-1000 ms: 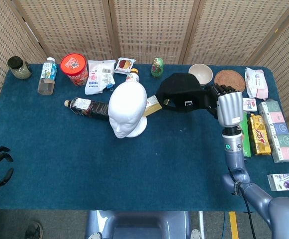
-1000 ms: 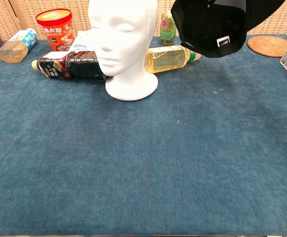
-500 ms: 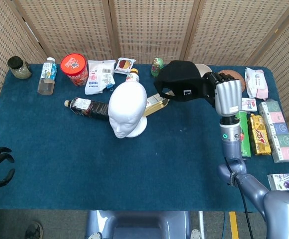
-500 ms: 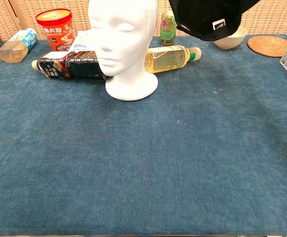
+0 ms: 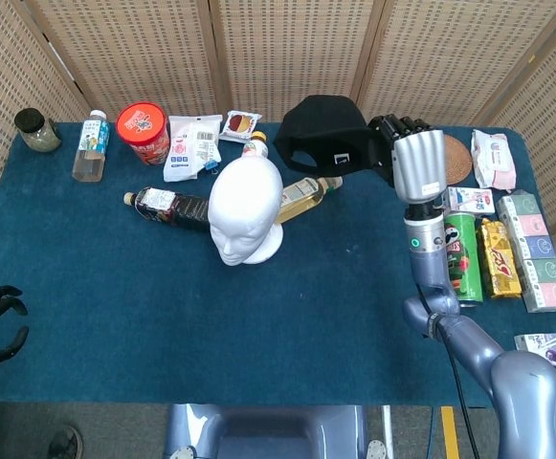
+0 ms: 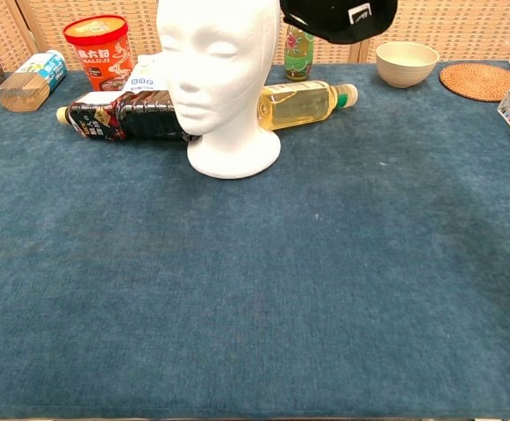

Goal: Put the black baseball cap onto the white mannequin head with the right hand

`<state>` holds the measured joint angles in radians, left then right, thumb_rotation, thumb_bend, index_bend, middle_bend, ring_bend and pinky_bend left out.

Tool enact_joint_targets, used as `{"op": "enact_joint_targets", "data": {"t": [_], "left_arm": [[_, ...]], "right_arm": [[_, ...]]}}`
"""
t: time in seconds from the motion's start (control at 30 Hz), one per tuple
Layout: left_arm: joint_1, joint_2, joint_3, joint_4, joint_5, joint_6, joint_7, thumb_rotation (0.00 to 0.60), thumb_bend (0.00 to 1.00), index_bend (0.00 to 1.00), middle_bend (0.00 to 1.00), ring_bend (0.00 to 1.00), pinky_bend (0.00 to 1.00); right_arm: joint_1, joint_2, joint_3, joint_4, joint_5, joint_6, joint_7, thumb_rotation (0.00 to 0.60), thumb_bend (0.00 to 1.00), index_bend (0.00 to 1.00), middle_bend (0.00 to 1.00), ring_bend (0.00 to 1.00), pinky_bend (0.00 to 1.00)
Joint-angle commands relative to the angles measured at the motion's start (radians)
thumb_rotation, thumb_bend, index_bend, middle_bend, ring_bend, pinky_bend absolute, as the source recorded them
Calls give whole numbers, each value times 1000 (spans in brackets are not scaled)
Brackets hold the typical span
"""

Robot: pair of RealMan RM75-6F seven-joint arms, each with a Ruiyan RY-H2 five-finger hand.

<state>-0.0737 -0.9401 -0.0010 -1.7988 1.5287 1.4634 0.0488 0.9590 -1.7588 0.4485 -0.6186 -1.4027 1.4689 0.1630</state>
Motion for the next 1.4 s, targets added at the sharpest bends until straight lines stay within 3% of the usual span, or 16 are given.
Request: {"op": "enact_joint_targets", "data": {"t": [0.03,1.1,1.4], "left_arm": [[0,-1,0,0,-1,0,1,600,341,455,314,259,335],[10,-20,-1,59,-28,-4,-50,600,341,455,314,260,334],[18,-20,1,70,-38,-1,-61,600,341,455,313,259,335]], "right_arm": [[20,-2,-3,-2,-7,3,-1,600,713,760,623,670,731],[171,-17,-58,-102,-88,32,-107,600,714,766,628,679,730],[206,-35,-61,-79,-79,-15,-129,600,713,766,628,678,732]]}}
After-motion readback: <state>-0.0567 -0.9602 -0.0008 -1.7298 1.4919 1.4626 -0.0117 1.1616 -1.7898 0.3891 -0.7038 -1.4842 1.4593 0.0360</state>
